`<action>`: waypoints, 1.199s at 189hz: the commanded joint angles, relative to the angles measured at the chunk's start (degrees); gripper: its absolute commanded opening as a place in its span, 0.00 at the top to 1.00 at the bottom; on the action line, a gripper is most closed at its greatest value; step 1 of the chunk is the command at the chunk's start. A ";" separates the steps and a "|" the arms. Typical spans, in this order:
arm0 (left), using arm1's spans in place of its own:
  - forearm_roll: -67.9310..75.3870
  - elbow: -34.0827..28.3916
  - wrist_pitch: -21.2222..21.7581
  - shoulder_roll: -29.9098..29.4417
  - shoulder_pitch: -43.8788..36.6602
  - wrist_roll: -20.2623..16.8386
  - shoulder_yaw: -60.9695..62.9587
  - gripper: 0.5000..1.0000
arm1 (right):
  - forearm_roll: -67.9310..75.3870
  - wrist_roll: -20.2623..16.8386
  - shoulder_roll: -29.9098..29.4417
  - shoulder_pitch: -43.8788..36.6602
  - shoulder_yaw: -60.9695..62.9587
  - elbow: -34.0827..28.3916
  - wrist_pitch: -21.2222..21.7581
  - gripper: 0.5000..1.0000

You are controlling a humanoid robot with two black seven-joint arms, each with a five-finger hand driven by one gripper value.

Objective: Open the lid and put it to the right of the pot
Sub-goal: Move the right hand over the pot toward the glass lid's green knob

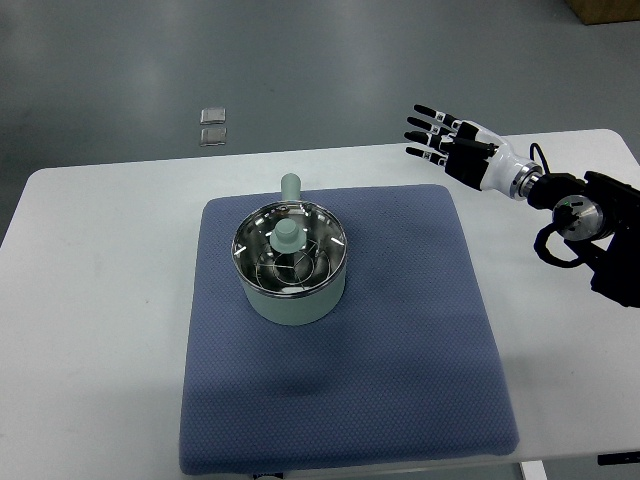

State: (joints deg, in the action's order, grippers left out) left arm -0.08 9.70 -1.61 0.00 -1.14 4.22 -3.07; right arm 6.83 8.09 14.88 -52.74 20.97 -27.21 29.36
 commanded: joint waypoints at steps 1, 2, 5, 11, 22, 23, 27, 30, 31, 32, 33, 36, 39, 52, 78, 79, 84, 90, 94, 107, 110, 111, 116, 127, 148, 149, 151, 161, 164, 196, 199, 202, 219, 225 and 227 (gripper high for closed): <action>0.08 0.14 -0.06 0.00 0.00 0.00 0.08 0.00 | -0.06 0.00 -0.38 0.09 -0.05 -0.04 -0.09 0.12; 0.08 0.14 -0.06 0.00 0.00 0.00 0.08 0.00 | -0.06 0.00 -0.47 0.09 -0.05 -0.04 -0.09 0.12; 0.08 0.14 -0.06 0.00 0.00 0.00 0.17 0.00 | -0.15 0.00 -0.56 0.09 -0.05 -0.04 -0.09 0.12; 0.08 0.14 -0.06 0.00 0.00 0.00 0.08 0.00 | -0.15 0.00 -0.64 0.09 -0.14 -0.04 -0.09 0.12; 0.08 0.14 -0.06 0.00 0.00 0.00 0.08 0.00 | -0.24 0.00 -0.64 0.09 -0.32 -0.04 -0.09 0.12; 0.08 0.14 -0.06 0.00 0.00 0.00 0.08 0.00 | -0.24 0.00 -0.64 0.09 -0.32 -0.04 -0.09 0.12; 0.08 0.06 -0.06 0.00 0.00 0.00 0.08 0.00 | -0.24 0.09 -0.64 0.09 -0.32 -0.04 0.00 0.12; 0.08 0.06 -0.06 0.00 0.00 0.00 0.00 0.00 | -0.24 0.09 -0.64 0.09 -0.41 -0.04 0.09 0.12; 0.08 0.06 -0.06 0.00 0.00 0.00 -0.01 0.00 | -0.24 0.09 -0.64 0.09 -0.41 -0.04 0.09 0.12; 0.08 0.06 -0.06 0.00 0.00 0.00 -0.01 0.00 | -0.32 0.09 -0.64 0.09 -0.49 -0.13 0.17 0.12; 0.08 0.06 -0.06 0.00 0.00 0.00 -0.01 0.00 | -0.32 0.09 -0.64 0.09 -0.49 -0.13 0.18 0.12; 0.08 0.06 -0.06 0.00 0.00 0.00 -0.09 0.00 | -0.32 0.18 -0.64 0.00 -0.58 -0.13 0.26 0.12; 0.08 0.06 -0.06 0.00 0.00 0.00 -0.09 0.00 | -0.32 0.18 -0.64 0.00 -0.67 -0.13 0.35 0.12; 0.08 -0.03 -0.06 0.00 0.00 0.00 -0.18 0.00 | -1.03 0.44 -0.56 -0.17 -0.85 -0.22 0.79 0.12; 0.08 0.06 -0.06 0.00 0.00 0.00 -0.18 0.00 | -6.47 0.97 -0.47 -0.70 -0.58 -0.48 1.67 0.12; 0.08 0.06 -0.06 0.00 0.00 0.00 -0.18 0.00 | -6.48 0.97 -0.47 -0.70 -0.58 -0.48 1.67 0.12; 0.08 0.06 -0.06 0.00 0.00 0.00 -0.18 0.00 | -7.53 1.49 -0.47 -1.05 -0.41 -0.48 1.67 0.13; 0.08 0.14 -0.06 0.00 0.00 0.00 -0.18 0.00 | -8.49 2.11 -0.56 -1.93 -0.41 -0.48 1.76 0.13; 0.08 0.14 -0.06 0.00 0.00 0.00 -0.18 0.00 | -8.93 2.46 -0.56 -2.63 -0.41 -0.48 1.84 0.13; 0.08 0.14 -0.14 0.00 0.00 0.00 -0.18 0.00 | -11.04 2.99 -0.56 -4.04 -0.58 -0.74 2.02 0.13; 0.08 0.15 -0.15 0.00 0.00 0.00 -0.18 0.00 | -12.09 3.25 -0.56 -4.48 -0.76 -0.83 2.02 0.13; 0.08 0.14 -0.15 0.00 0.00 0.00 -0.18 0.00 | -12.10 3.25 -0.56 -4.48 -0.76 -0.83 2.02 0.13; 0.08 0.14 -0.15 0.00 0.00 0.00 -0.18 0.00 | -14.47 4.04 -0.56 -5.36 -0.67 -0.83 2.11 0.13; 0.08 0.15 -0.15 0.00 0.00 0.00 -0.18 0.00 | -19.39 6.85 -0.56 -7.11 -0.76 -0.92 2.11 0.13; 0.08 0.14 -0.15 0.00 0.00 0.00 -0.18 0.00 | -34.86 13.54 -0.47 -10.55 -0.85 -2.59 1.85 0.13; 0.08 0.14 -0.15 0.00 0.00 0.00 -0.18 0.00 | -34.86 13.54 -0.47 -10.55 -0.85 -2.59 1.85 0.13; 0.08 0.14 -0.15 0.00 0.00 0.00 -0.18 0.00 | -36.45 13.98 -0.47 -10.81 -0.85 -2.94 1.76 0.13; 0.08 0.14 -0.15 0.00 0.00 0.00 -0.18 0.00 | -44.44 16.44 0.32 -11.95 -0.76 -5.40 1.32 0.13; 0.08 0.14 -0.15 0.00 0.00 0.00 -0.18 0.00 | -47.42 17.49 0.58 -12.48 -0.76 -6.54 1.32 0.13; 0.08 0.14 -0.15 0.00 0.00 0.00 -0.18 0.00 | -68.61 24.17 1.46 -15.82 -0.85 -12.52 0.44 0.13; 0.08 0.14 -0.15 0.00 0.00 0.00 -0.18 0.00 | -69.93 24.35 1.46 -15.91 -0.85 -12.87 0.44 0.13; 0.08 0.14 -0.15 0.00 0.00 0.00 -0.18 0.00 | -72.38 24.61 1.46 -16.26 -0.85 -13.57 0.44 0.13; 0.08 0.14 -0.15 0.00 0.00 0.00 -0.18 0.00 | -81.45 25.05 1.03 -17.49 -0.93 -17.35 0.35 0.13; 0.08 0.14 -0.15 0.00 0.00 0.00 -0.18 0.00 | -84.35 25.05 0.76 -17.84 -0.93 -18.85 0.26 0.13; 0.08 0.14 -0.15 0.00 0.00 0.00 -0.18 0.00 | -85.31 25.05 0.76 -18.02 -1.02 -19.29 0.26 0.13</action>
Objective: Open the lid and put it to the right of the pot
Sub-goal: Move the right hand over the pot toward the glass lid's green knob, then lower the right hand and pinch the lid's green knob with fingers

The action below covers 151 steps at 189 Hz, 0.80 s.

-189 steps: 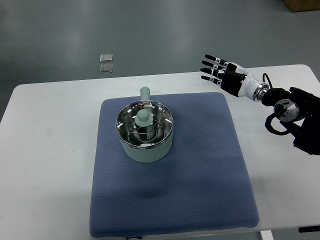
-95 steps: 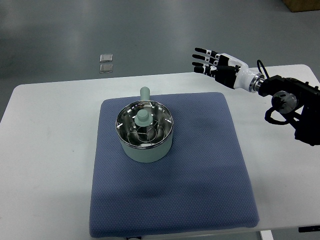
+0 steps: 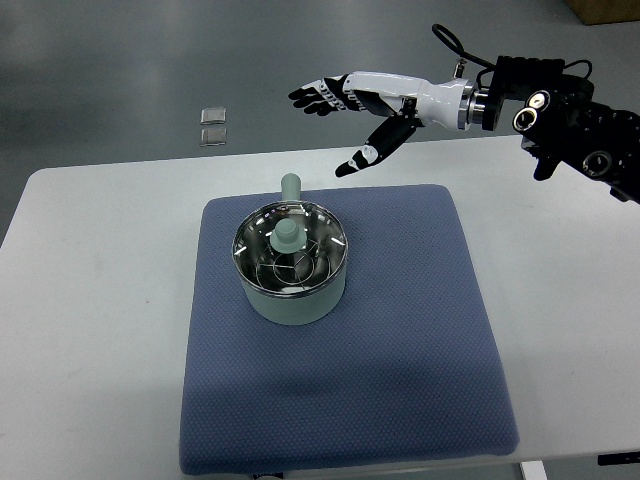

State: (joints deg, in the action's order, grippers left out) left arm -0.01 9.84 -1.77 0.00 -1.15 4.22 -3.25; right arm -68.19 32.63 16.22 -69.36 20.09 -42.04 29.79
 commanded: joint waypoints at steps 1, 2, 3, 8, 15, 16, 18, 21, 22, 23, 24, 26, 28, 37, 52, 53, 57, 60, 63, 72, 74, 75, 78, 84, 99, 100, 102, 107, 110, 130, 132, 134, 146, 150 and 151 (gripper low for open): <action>0.01 0.01 0.01 0.00 0.01 -0.01 0.00 0.00 | -11.25 0.50 -0.66 -1.48 -0.05 -4.81 -0.26 0.13; 0.01 0.01 0.01 0.00 0.01 -0.01 0.00 0.00 | -11.26 0.50 -0.66 -1.48 -0.05 -4.81 -0.26 0.13; 0.01 0.01 0.01 0.00 0.01 -0.01 0.00 0.00 | -12.22 0.41 -0.66 -1.57 -0.14 -5.16 -0.34 0.13; 0.01 0.01 0.01 0.00 0.01 -0.01 -0.09 0.00 | -13.99 0.41 -0.75 -1.83 -0.14 -5.69 -0.52 0.13; 0.01 -0.08 0.01 0.00 0.01 -0.01 0.00 0.00 | -16.19 0.41 -1.01 -2.71 -0.14 -6.13 -0.70 0.13; 0.01 -0.08 0.01 0.00 0.01 -0.01 0.00 0.00 | -16.80 0.41 -1.10 -3.06 -0.14 -6.21 -0.70 0.13; 0.01 -0.08 0.01 0.00 0.01 -0.01 0.00 0.00 | -17.32 0.41 -1.19 -3.41 -0.22 -6.22 -0.78 0.13; -0.08 -0.08 0.01 0.00 0.01 -0.01 0.00 0.00 | -17.94 0.41 -1.28 -3.68 -0.31 -6.22 -0.79 0.13; -0.08 -0.08 0.01 0.00 0.01 -0.01 0.00 0.00 | -18.47 0.41 -1.45 -3.94 -0.40 -6.22 -0.79 0.13; -0.08 -0.08 0.01 0.00 0.01 -0.01 0.00 0.00 | -18.47 0.41 -1.45 -3.94 -0.40 -6.22 -0.79 0.13; -0.08 -0.08 0.01 0.00 0.01 -0.01 0.00 0.00 | -18.91 0.41 -1.62 -4.20 -0.49 -6.22 -0.79 0.13; -0.08 -0.08 0.01 0.00 0.01 -0.01 0.00 0.00 | -18.91 0.41 -1.63 -4.21 -0.49 -6.22 -0.79 0.13; -0.08 -0.08 0.01 0.00 0.01 -0.01 0.00 0.00 | -18.91 0.41 -1.63 -4.21 -0.49 -6.22 -0.79 0.13; -0.08 -0.08 0.01 0.00 0.01 -0.01 0.00 0.00 | -20.76 0.33 -3.21 -6.05 -3.21 -6.22 -0.87 0.14; -0.08 -0.17 0.01 0.00 0.01 -0.01 0.00 0.00 | -21.11 0.06 -5.41 -8.86 -7.52 -6.04 -1.49 0.14; -0.08 -0.17 0.01 0.00 0.01 -0.01 -0.08 0.00 | -21.11 0.06 -5.75 -9.21 -8.13 -6.04 -1.84 0.14; -0.08 -0.17 0.01 0.00 0.01 -0.01 0.00 0.00 | -21.11 0.06 -6.20 -9.83 -9.28 -5.78 -2.46 0.14; -0.08 -0.17 0.01 0.00 0.01 -0.01 -0.09 0.00 | -21.11 0.06 -6.37 -10.18 -9.89 -5.69 -2.81 0.14; -0.08 -0.17 0.01 0.00 0.01 -0.01 -0.08 0.00 | -21.11 0.06 -6.63 -10.62 -10.94 -5.51 -3.51 0.14; -0.08 -0.17 0.01 0.00 0.01 -0.01 -0.09 0.00 | -21.11 0.06 -6.99 -11.24 -12.88 -5.07 -4.74 0.14; -0.08 -0.26 0.01 0.00 0.01 -0.01 -0.09 0.00 | -21.11 0.06 -7.25 -11.50 -13.58 -4.98 -5.09 0.14; -0.08 -0.26 0.01 0.00 0.01 -0.01 -0.09 0.00 | -21.11 0.06 -7.25 -11.50 -13.58 -4.98 -5.09 0.14; -0.08 -0.26 0.01 0.00 0.01 -0.01 -0.09 0.00 | -21.11 0.06 -7.60 -11.67 -14.28 -4.81 -5.35 0.14; -0.08 -0.26 0.01 0.00 0.01 -0.01 -0.09 0.00 | -21.11 0.06 -8.39 -11.94 -14.99 -4.63 -5.53 0.14; -0.08 -0.26 0.01 0.00 0.01 -0.01 -0.09 0.00 | -21.20 0.06 -10.06 -11.94 -15.69 -3.84 -6.15 0.15; -0.08 -0.26 0.01 0.00 0.01 -0.01 -0.09 0.00 | -21.20 0.06 -10.06 -11.94 -15.69 -3.84 -6.15 0.15; -0.08 -0.26 0.01 0.00 0.01 -0.01 -0.09 0.00 | -21.20 0.06 -10.24 -12.03 -15.69 -3.67 -6.32 0.15; -0.08 -0.26 0.01 0.00 0.01 -0.01 -0.09 0.00 | -21.28 0.06 -10.41 -11.94 -15.69 -3.14 -6.67 0.15; -0.08 -0.26 0.01 0.00 0.01 -0.01 -0.09 0.00 | -21.28 0.06 -10.50 -11.94 -15.69 -3.05 -6.76 0.15; -0.08 -0.34 0.01 0.00 0.01 -0.01 -0.09 0.00 | -21.81 0.06 -10.59 -11.85 -16.75 -2.70 -7.02 0.17; -0.08 -0.34 0.10 0.00 0.01 -0.01 -0.09 0.00 | -21.90 0.06 -10.59 -11.85 -17.01 -2.70 -7.03 0.17; -0.08 -0.34 0.01 0.00 0.01 -0.01 -0.09 0.00 | -21.90 0.06 -10.59 -11.85 -17.19 -2.70 -7.03 0.17; -0.08 -0.26 0.01 0.00 0.01 -0.01 0.00 0.00 | -21.90 0.06 -10.59 -11.94 -18.33 -2.52 -7.73 0.20; -0.08 -0.26 0.01 0.00 0.01 -0.01 0.00 0.00 | -21.90 0.06 -10.59 -11.94 -18.77 -2.44 -8.25 0.21; -0.08 -0.26 0.01 0.00 0.01 -0.01 0.00 0.00 | -21.90 0.06 -10.59 -11.94 -18.77 -2.44 -8.26 0.21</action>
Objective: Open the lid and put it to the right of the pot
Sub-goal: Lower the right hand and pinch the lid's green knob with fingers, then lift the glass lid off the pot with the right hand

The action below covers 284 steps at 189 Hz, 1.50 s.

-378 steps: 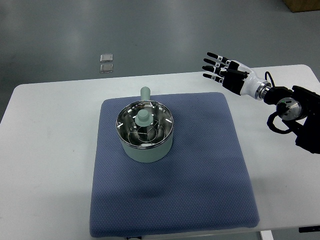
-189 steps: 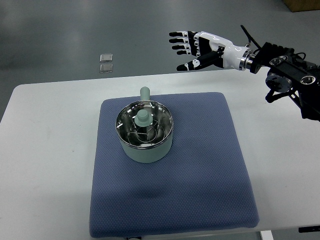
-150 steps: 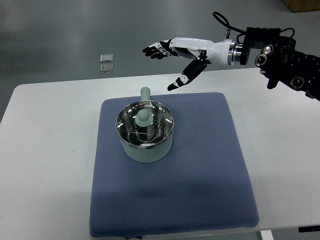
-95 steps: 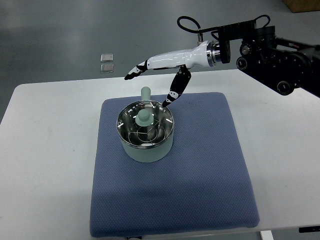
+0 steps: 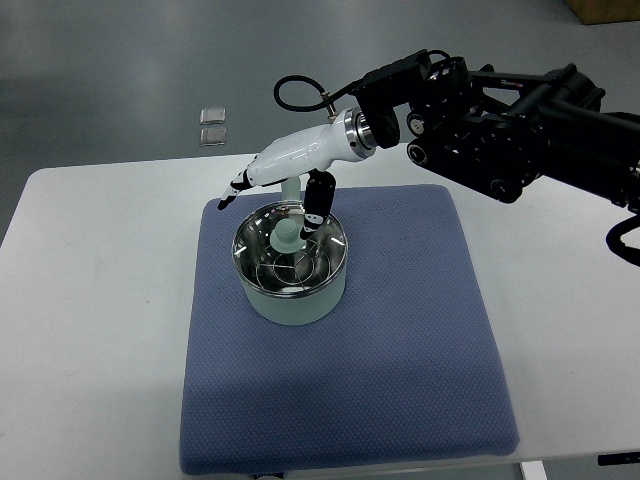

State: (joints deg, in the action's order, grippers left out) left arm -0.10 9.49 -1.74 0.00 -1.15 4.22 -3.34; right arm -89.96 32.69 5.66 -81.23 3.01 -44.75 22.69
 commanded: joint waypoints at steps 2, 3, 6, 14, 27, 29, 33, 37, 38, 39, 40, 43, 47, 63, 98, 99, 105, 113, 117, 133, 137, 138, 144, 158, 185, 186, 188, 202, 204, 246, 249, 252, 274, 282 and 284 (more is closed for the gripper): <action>0.02 0.09 -0.02 0.00 0.01 0.00 0.09 0.00 | -0.13 0.00 -0.03 -0.06 -1.86 0.27 -1.33 0.21; 0.02 0.09 -0.02 0.00 0.01 0.00 0.09 0.00 | -0.13 0.00 -0.03 -0.06 -1.86 0.27 -1.33 0.21; 0.02 0.09 -0.02 0.00 0.01 0.00 0.09 0.00 | -0.13 0.00 -0.03 -0.06 -1.86 0.27 -1.33 0.21; 0.02 0.17 -0.02 0.00 0.01 0.00 0.09 0.00 | -0.13 0.00 -0.03 -0.06 -3.01 0.27 -2.21 0.24; 0.02 0.17 -0.02 0.00 0.01 0.00 0.09 0.00 | -0.13 0.00 -0.03 -0.06 -3.89 0.27 -2.65 0.25; 0.02 0.17 -0.02 0.00 0.01 0.00 0.09 0.00 | -0.13 0.00 -0.03 0.02 -3.97 0.27 -2.65 0.26; 0.02 0.17 -0.02 0.00 0.01 0.00 0.09 0.00 | -0.13 0.00 -0.03 0.02 -3.97 0.36 -2.65 0.26; 0.02 0.17 -0.02 0.00 0.01 0.00 0.09 0.00 | -0.13 0.00 -0.03 0.11 -4.06 0.45 -2.65 0.26; 0.02 0.17 -0.02 0.00 0.01 0.00 0.09 0.00 | -0.13 0.00 -0.03 0.11 -4.06 0.45 -2.65 0.26; 0.02 0.17 -0.02 0.00 0.01 0.00 0.09 0.00 | -0.13 0.00 -0.03 0.11 -4.06 0.54 -2.65 0.26; 0.02 0.17 -0.02 0.00 0.01 0.00 0.09 0.00 | -0.13 0.00 -0.03 0.11 -4.06 0.54 -2.65 0.26; 0.02 0.17 -0.02 0.00 0.01 0.00 0.09 0.00 | -0.13 0.00 -0.03 0.20 -4.06 0.62 -2.65 0.26; 0.02 0.17 -0.02 0.00 0.01 0.00 0.00 0.00 | -0.13 0.00 -0.03 0.20 -4.06 0.80 -2.65 0.26; 0.02 0.17 -0.02 0.00 0.01 0.00 0.00 0.00 | -0.30 0.00 -0.03 0.20 -3.97 1.06 -2.65 0.28; 0.02 0.17 -0.02 0.00 0.01 0.00 0.09 0.00 | -0.30 0.00 -0.03 0.29 -4.06 1.06 -2.65 0.41; 0.02 0.17 -0.02 0.00 0.01 0.00 0.09 0.00 | -0.30 0.00 -0.03 0.29 -4.06 1.06 -2.65 0.41; 0.02 0.17 -0.02 0.00 0.01 0.00 0.09 0.00 | -0.30 0.00 -0.03 0.29 -4.06 1.06 -2.65 0.41; 0.02 0.17 -0.02 0.00 0.01 0.00 0.09 0.00 | -0.30 0.09 -0.03 0.29 -3.97 1.06 -2.65 0.49; 0.02 0.17 -0.02 0.00 0.01 0.00 0.09 0.00 | -0.30 0.09 -0.03 0.29 -3.97 1.06 -2.65 0.49; 0.02 0.17 -0.02 0.00 0.01 0.00 0.00 0.00 | -0.30 0.18 -0.03 0.29 -3.89 0.98 -2.65 0.54; 0.02 0.09 -0.02 0.00 0.01 0.00 0.00 0.00 | -0.30 0.18 -0.03 0.29 -3.89 0.98 -2.65 0.54; 0.02 0.17 -0.02 0.00 0.01 0.00 0.00 0.00 | -0.30 0.18 -0.03 0.29 -3.89 0.98 -2.65 0.55; 0.02 0.17 -0.02 0.00 0.01 0.00 0.09 0.00 | -0.30 0.18 -0.03 0.29 -3.89 0.98 -2.65 0.55; 0.02 0.17 -0.02 0.00 0.01 0.00 0.00 0.00 | -0.30 0.27 -0.03 0.29 -3.89 0.98 -2.56 0.55; 0.02 0.09 -0.02 0.00 0.01 0.00 0.00 0.00 | -0.30 0.35 -0.12 0.38 -3.89 0.98 -2.65 0.56; 0.02 0.09 -0.02 0.00 0.01 0.00 0.00 0.00 | -0.30 0.35 -0.12 0.38 -3.89 0.98 -2.65 0.57; 0.02 0.09 -0.02 0.00 0.01 0.00 0.00 0.00 | -0.30 0.35 -0.12 0.38 -3.89 0.98 -2.65 0.57; 0.02 0.09 -0.02 0.00 0.01 0.00 0.00 0.00 | -0.22 0.35 -0.12 0.55 -3.89 0.98 -2.65 0.60; 0.02 0.09 -0.02 0.00 0.01 0.00 0.00 0.00 | -0.30 0.35 -0.12 0.55 -3.89 0.98 -2.65 0.61; 0.02 0.09 -0.02 0.00 0.01 0.00 0.00 0.00 | -0.30 0.35 -0.12 0.82 -3.89 0.98 -2.65 0.70; 0.02 0.09 -0.02 0.00 0.01 0.00 0.00 0.00 | -0.30 0.35 -0.12 0.82 -3.89 0.98 -2.65 0.70; 0.02 0.09 -0.02 0.00 0.01 0.00 0.09 0.00 | -0.30 0.35 -0.21 0.82 -3.89 0.98 -2.65 0.71; 0.02 0.09 -0.02 0.00 0.01 0.00 0.00 0.00 | -0.30 0.35 -0.21 0.82 -3.89 0.98 -2.65 0.75; 0.02 0.09 -0.02 0.00 0.01 0.00 0.00 0.00 | -0.30 0.35 -0.21 0.90 -3.89 0.89 -2.65 0.76; 0.02 0.09 -0.02 0.00 0.01 0.00 0.00 0.00 | -0.30 0.35 -0.21 0.90 -3.89 0.89 -2.65 0.77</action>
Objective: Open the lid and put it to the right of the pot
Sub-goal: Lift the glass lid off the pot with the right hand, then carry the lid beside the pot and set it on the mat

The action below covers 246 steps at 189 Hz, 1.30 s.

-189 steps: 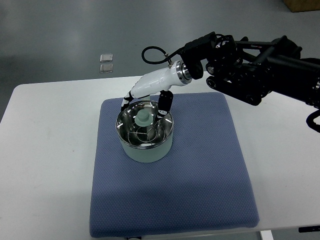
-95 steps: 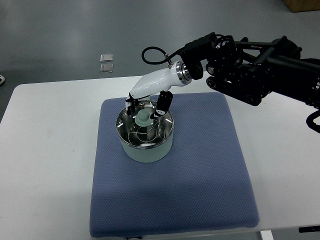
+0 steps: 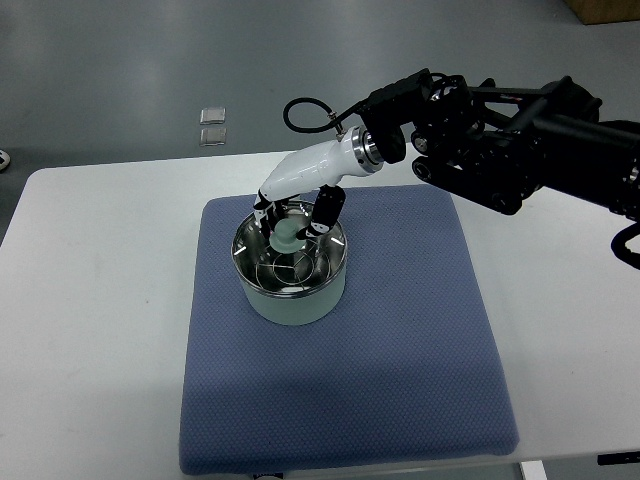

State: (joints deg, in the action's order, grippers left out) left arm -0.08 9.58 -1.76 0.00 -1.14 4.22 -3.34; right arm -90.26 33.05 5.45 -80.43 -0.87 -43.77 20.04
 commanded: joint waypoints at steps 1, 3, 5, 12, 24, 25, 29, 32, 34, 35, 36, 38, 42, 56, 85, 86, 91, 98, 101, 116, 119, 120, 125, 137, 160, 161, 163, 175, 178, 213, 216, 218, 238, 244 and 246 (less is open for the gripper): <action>-0.01 0.00 0.00 0.00 0.00 0.00 0.00 0.00 | 0.00 0.00 -0.01 0.10 -0.01 -0.09 -0.01 0.77; -0.01 0.00 0.00 0.00 0.00 0.00 0.00 0.00 | 0.00 0.09 -0.01 0.10 -0.01 -0.09 -0.01 0.77; -0.01 0.00 0.00 0.00 0.00 0.00 0.00 0.00 | 0.00 0.09 -0.01 0.10 -0.01 -0.09 -0.01 0.77; -0.01 0.00 0.00 0.00 0.00 0.00 0.00 0.00 | 0.00 0.09 -0.01 0.10 -0.01 -0.09 -0.01 0.77; -0.01 0.00 0.00 0.00 0.00 0.00 0.00 0.00 | 0.00 0.09 -0.01 0.19 -0.01 -0.17 -0.01 0.89; -0.01 0.00 0.00 0.00 0.00 0.00 0.00 0.00 | 0.00 0.09 -0.01 0.19 -0.01 -0.17 -0.01 0.89; -0.01 0.00 0.00 0.00 0.00 0.00 0.00 0.00 | 0.00 0.09 -0.01 0.19 -0.01 -0.17 -0.01 0.89; -0.01 0.00 0.00 0.00 0.00 0.00 0.00 0.00 | 0.00 0.09 -0.01 0.19 -0.01 -0.17 -0.01 0.89; -0.01 0.00 0.00 0.00 0.00 0.00 0.09 0.00 | 0.00 0.09 -0.01 0.19 -0.01 -0.26 -0.01 0.97; -0.01 0.00 0.00 0.00 0.00 0.00 0.09 0.00 | 0.00 0.09 -0.01 0.19 -0.01 -0.26 -0.01 0.97; -0.01 0.00 0.00 0.00 0.00 0.00 0.09 0.00 | 0.00 0.09 -0.01 0.19 -0.01 -0.35 -0.01 0.99; -0.01 0.00 0.00 0.00 0.00 0.00 0.00 0.00 | 0.00 0.09 -0.01 0.19 -0.01 -0.35 -0.01 1.00; -0.01 0.00 0.00 0.00 0.00 0.00 0.00 0.00 | 0.00 0.09 -0.01 0.19 -0.01 -0.35 -0.01 1.00; -0.01 0.00 0.00 0.00 0.00 0.00 0.00 0.00 | 0.00 0.09 -0.01 0.19 -0.01 -0.44 -0.01 1.00; -0.01 0.00 0.00 0.00 0.00 0.00 0.00 0.00 | 0.18 0.18 0.17 0.10 0.17 -0.52 -0.01 1.00; -0.01 0.00 0.00 0.00 0.00 0.00 0.00 0.00 | 0.18 0.18 0.17 0.10 0.17 -0.53 -0.01 1.00; -0.01 0.00 0.00 0.00 0.00 0.00 0.00 0.00 | 0.18 0.18 0.17 0.19 0.17 -0.44 -0.01 1.00; -0.01 0.00 0.00 0.00 0.00 0.00 0.00 0.00 | 0.26 0.18 0.26 0.10 0.26 -0.44 -0.01 1.00; -0.01 0.00 0.00 0.00 0.00 -0.09 0.00 0.00 | 0.26 0.18 0.26 0.19 0.26 -0.44 -0.01 1.00; -0.01 0.00 0.00 0.00 0.00 -0.09 0.00 0.00 | 0.61 0.18 0.61 0.10 0.52 -0.44 -0.01 1.00; -0.01 0.00 0.00 0.00 0.00 0.00 0.00 0.00 | 0.62 0.26 0.61 0.10 0.52 -0.44 -0.01 1.00; -0.01 0.00 0.00 0.00 0.00 0.00 0.00 0.00 | 0.62 0.26 0.70 0.10 0.52 -0.44 -0.01 1.00; -0.01 0.00 0.00 0.00 0.00 0.00 0.00 0.00 | 0.62 0.26 0.79 0.10 0.52 -0.44 -0.01 1.00; -0.01 0.00 0.00 0.00 0.00 0.00 0.00 0.00 | 0.70 0.97 0.96 0.01 0.70 -0.44 0.08 1.00; -0.01 0.00 0.00 0.00 0.00 0.00 0.00 0.00 | 0.88 1.32 1.23 -0.34 0.78 -0.44 0.17 1.00; -0.01 0.00 0.00 0.00 0.00 0.00 0.00 0.00 | 0.88 1.41 1.23 -0.43 0.78 -0.44 0.17 1.00; -0.01 0.00 0.00 0.00 0.00 0.00 0.00 0.00 | 0.88 1.41 1.23 -0.43 0.78 -0.44 0.17 1.00; -0.01 0.00 0.00 0.00 0.00 0.00 0.00 0.00 | 0.97 1.58 1.23 -0.60 0.87 -0.44 0.26 1.00; -0.01 0.00 0.00 0.00 0.00 0.00 0.00 0.00 | 0.97 1.58 1.23 -0.60 0.87 -0.53 0.35 1.00; -0.01 0.00 0.00 0.00 0.00 0.00 0.00 0.00 | 1.14 1.95 2.19 -0.95 1.14 -0.53 0.78 1.00; -0.01 0.00 0.00 0.00 0.00 0.00 0.00 0.00 | 1.14 1.95 2.37 -1.04 1.14 -0.53 0.79 1.00; -0.01 0.00 0.00 0.00 0.00 0.00 0.00 0.00 | 1.14 1.95 2.46 -1.22 1.14 -0.53 0.79 1.00; -0.01 0.09 0.00 0.00 0.09 0.00 0.00 0.00 | 1.23 1.95 4.04 -2.10 1.14 -0.53 1.14 1.00; -0.01 0.18 0.00 0.00 0.09 0.00 0.09 0.00 | 1.32 1.95 4.83 -2.10 1.14 -0.53 1.31 1.00; -0.01 0.18 0.00 0.00 0.09 0.00 0.09 0.00 | 1.32 1.95 5.09 -2.10 1.14 -0.53 1.40 1.00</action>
State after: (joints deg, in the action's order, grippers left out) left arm -0.09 9.65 -1.76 0.00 -1.13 4.21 -3.34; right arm -89.05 34.99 8.54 -82.21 0.28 -44.31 20.95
